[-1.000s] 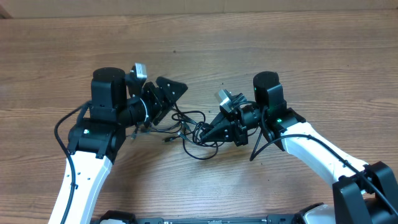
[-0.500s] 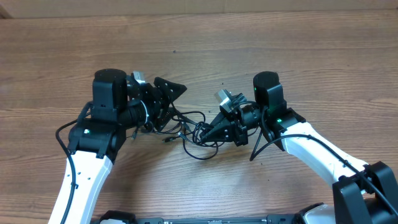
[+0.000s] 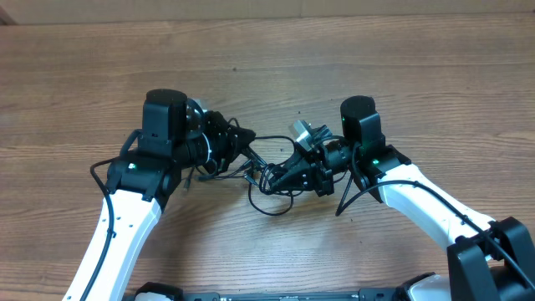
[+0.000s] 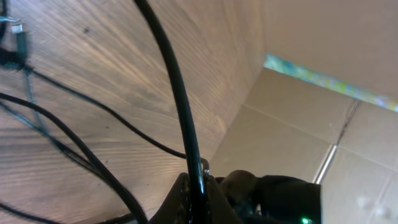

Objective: Untangle cables

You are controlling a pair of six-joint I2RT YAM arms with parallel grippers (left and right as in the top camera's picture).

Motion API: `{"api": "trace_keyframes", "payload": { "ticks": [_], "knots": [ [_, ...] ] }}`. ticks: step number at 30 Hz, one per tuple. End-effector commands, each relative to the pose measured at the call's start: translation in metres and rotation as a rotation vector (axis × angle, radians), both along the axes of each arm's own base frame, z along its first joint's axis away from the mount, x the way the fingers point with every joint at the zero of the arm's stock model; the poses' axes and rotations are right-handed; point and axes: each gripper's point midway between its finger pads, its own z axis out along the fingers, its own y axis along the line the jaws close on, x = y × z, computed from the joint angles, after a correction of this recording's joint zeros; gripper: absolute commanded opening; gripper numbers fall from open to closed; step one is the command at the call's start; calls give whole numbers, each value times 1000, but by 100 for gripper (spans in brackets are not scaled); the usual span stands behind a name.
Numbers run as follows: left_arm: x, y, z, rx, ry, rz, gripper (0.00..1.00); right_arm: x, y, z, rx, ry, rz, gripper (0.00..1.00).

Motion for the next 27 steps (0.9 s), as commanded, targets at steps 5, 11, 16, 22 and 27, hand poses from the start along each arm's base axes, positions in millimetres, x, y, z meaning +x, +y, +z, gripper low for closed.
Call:
{"api": "trace_keyframes", "payload": {
  "ticks": [5,11,16,22,27],
  "knots": [
    [13,-6,53,-72,-228,-11,4,-3,-3,6,24,-14,31,6],
    [15,32,86,-56,-359,84,38,0,-5,6,24,-14,21,8],
    [14,49,97,-42,-412,114,26,5,-8,6,23,-11,4,8],
    [10,49,86,-28,-365,111,50,5,-8,6,23,-11,4,8],
    [4,49,57,-14,-219,112,71,5,-8,6,23,-12,4,8]
  ]
}}
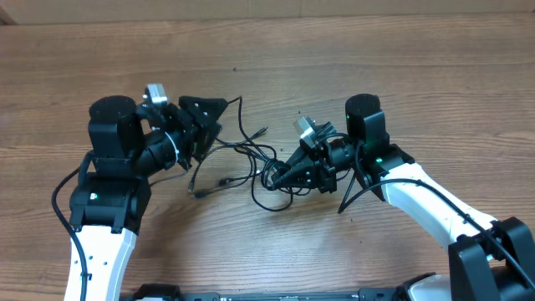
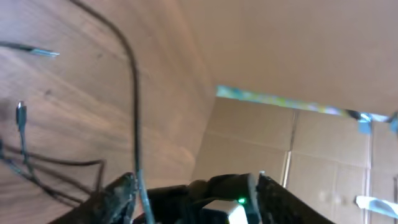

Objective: Untangle cables

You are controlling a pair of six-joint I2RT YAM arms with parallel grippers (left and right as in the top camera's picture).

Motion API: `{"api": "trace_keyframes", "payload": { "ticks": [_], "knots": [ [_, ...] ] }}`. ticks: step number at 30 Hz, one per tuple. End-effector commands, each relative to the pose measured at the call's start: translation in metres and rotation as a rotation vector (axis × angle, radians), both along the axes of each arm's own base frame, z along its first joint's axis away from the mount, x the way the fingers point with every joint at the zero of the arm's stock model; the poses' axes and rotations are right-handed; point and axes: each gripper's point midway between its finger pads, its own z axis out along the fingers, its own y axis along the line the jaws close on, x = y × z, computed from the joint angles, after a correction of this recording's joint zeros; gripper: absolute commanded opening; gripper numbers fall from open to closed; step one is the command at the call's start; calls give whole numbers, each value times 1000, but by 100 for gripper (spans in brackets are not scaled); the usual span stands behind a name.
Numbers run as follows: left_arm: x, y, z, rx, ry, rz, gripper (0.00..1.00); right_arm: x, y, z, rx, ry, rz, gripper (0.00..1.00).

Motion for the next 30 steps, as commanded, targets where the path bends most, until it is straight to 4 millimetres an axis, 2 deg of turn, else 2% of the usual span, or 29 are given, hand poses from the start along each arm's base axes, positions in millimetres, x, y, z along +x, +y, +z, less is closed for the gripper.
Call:
{"api": "trace_keyframes", "payload": {
  "ticks": [1,3,7,12,15,18,23,26,28,30],
  "knots": [
    [-1,-1,-8,4,41,-12,77,-3,-2,6,23,-13,31,9],
    [-1,-6,-13,-20,77,-30,85,-3,-2,6,25,-17,31,8],
    [2,-17,-26,-33,142,-44,87,-3,-2,6,25,-18,31,8],
    [6,-31,-46,-56,240,-60,72,-3,-2,6,25,-18,31,8],
    [14,-34,-45,-64,218,-71,62,-3,-2,6,25,-18,31,9],
    [16,-35,-42,-66,200,-72,61,-3,-2,6,25,-18,31,8],
    [12,-49,-46,-30,195,-85,61,-3,-2,6,25,-19,31,8],
    [11,-55,-46,-19,184,-91,49,-3,-2,6,25,-18,31,8],
    [11,-55,-46,-19,183,-92,33,-3,-2,6,25,-18,31,8],
    [11,-56,-45,-20,183,-93,12,-3,-2,6,25,-18,31,8]
  ]
}}
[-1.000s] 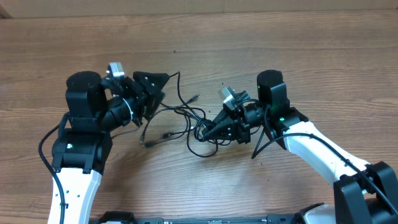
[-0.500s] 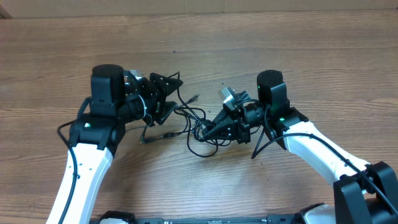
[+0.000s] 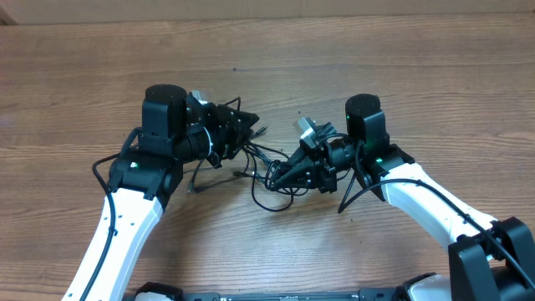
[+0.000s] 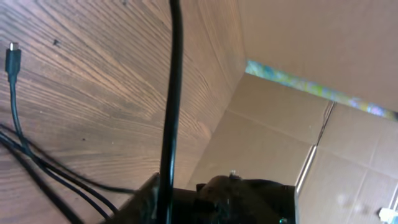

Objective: Untangle cables

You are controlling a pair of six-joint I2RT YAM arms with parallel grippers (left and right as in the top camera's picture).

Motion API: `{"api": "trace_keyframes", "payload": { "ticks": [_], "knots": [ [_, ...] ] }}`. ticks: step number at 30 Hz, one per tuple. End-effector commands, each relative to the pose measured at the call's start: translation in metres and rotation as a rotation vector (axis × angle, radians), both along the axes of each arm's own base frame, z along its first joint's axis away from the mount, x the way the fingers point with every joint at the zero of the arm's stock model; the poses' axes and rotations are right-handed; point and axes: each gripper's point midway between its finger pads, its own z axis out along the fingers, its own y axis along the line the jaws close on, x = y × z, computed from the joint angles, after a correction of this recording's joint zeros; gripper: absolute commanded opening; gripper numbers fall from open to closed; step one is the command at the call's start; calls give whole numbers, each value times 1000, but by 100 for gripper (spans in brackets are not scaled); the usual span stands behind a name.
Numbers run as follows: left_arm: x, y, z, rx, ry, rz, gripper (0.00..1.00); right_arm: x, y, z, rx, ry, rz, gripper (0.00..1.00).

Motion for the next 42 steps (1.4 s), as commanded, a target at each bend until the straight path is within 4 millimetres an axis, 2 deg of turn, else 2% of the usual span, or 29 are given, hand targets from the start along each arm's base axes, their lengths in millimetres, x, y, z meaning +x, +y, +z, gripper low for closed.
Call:
{"api": "trace_keyframes", "payload": {
  "ticks": [1,3,6,13,17,23,26,27,31,38,42],
  "knots": [
    [1,-2,4,-2,-9,-3,4,-2,-2,5,20,-12,26,8],
    [0,-4,5,-11,-12,-12,4,-2,-2,5,20,-11,26,11],
    [4,-9,20,-46,-79,-39,4,-2,-2,5,16,-1,26,12],
    [16,-16,80,-172,-281,-38,4,-4,-3,1,-4,50,25,15],
    [15,-16,112,-237,-373,-28,4,-4,-3,1,-5,51,25,23],
    [9,-14,155,-329,-483,-18,4,-3,-2,0,-9,51,17,26],
    [6,-6,189,-420,-571,-2,4,4,0,-6,-43,71,-29,29],
    [5,0,206,-462,-616,9,4,7,1,-11,-71,97,-57,33],
    [1,27,244,-571,-715,54,4,13,2,-26,-143,158,-123,34],
    [-3,59,272,-679,-762,115,4,23,2,-40,-214,188,-201,37],
    [-5,60,275,-677,-783,111,4,23,3,-38,-204,177,-196,39]
  ]
}}
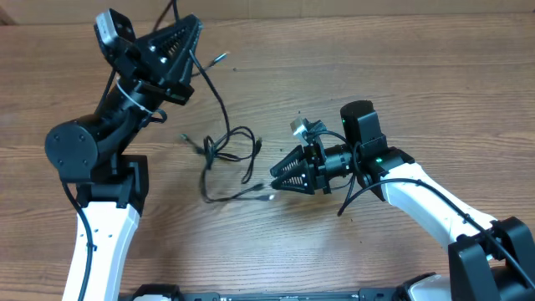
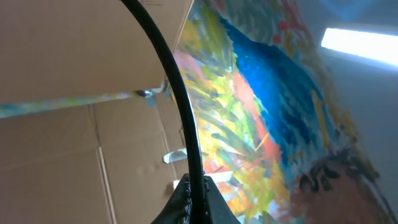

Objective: Untangle cables

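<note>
Thin black cables (image 1: 224,149) lie in a loose loop on the wooden table (image 1: 393,75), with small plugs at their ends. My left gripper (image 1: 191,33) is raised high at the back left, shut on one black cable (image 2: 181,93) that hangs from it down to the loop. In the left wrist view the fingers (image 2: 184,198) pinch that cable, with cardboard and a colourful mural behind. My right gripper (image 1: 274,173) sits low, right of the loop, fingertips together. I see no cable between them; a plug end (image 1: 269,197) lies just in front of it.
A free plug (image 1: 221,58) dangles beside the raised left gripper. Cardboard walls stand beyond the table's far edge. Bare wood lies to the right and back of the cables.
My left gripper has gone from low beside the tangle to high at the back left, still shut on its cable. The bundle has spread into a loose loop left of the right gripper.
Both grippers were at the tight tangle in the middle, the left shut on a cable. The left then stood back left with the cable stretched, then was again close to the tangle. Now it is raised high and the cables lie spread out.
</note>
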You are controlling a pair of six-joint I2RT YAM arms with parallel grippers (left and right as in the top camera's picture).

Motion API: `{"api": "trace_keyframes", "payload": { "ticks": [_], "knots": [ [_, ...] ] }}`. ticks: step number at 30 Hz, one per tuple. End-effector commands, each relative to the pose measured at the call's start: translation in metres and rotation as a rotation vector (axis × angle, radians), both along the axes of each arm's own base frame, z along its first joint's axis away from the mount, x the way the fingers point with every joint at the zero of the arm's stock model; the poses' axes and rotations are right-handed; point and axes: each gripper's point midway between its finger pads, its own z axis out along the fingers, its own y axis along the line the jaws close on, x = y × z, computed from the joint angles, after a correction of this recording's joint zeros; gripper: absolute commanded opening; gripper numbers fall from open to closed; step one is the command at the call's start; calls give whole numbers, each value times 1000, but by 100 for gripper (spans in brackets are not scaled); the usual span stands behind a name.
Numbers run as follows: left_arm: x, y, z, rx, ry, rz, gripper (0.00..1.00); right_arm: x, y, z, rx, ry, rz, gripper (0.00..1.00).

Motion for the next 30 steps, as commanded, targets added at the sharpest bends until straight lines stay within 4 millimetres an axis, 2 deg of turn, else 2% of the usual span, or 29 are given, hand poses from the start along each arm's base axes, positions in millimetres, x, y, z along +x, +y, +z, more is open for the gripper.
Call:
{"api": "trace_keyframes", "payload": {
  "ticks": [1,4,8,9,11,14,16,20,23,28,29,30],
  "knots": [
    [-9,1,11,-21,0,-18,4,5,1,8,24,-42,2,39],
    [-7,1,7,-15,19,-16,4,11,4,20,50,-43,-8,38],
    [-4,1,3,-15,40,-16,4,27,9,60,142,-128,-43,38],
    [-3,1,2,-15,46,-16,4,34,11,75,176,-165,-81,41],
    [-3,1,2,-15,45,-17,4,42,13,91,217,-222,-137,47],
    [-5,-2,2,-10,45,-28,4,51,22,97,235,-251,-208,51],
    [-6,-5,2,-12,45,-37,4,48,28,98,240,-259,-209,51],
    [-3,-17,-9,17,82,-50,4,33,44,107,279,-300,-178,51],
    [-3,-27,-14,17,108,-73,4,32,52,109,285,-298,-205,51],
    [0,-29,-15,15,109,-48,4,16,67,109,293,-297,-165,51],
    [0,-29,-16,16,115,-49,4,13,69,109,295,-296,-155,51],
    [1,-29,-17,17,122,-49,4,11,70,109,296,-302,-150,46]
  ]
}}
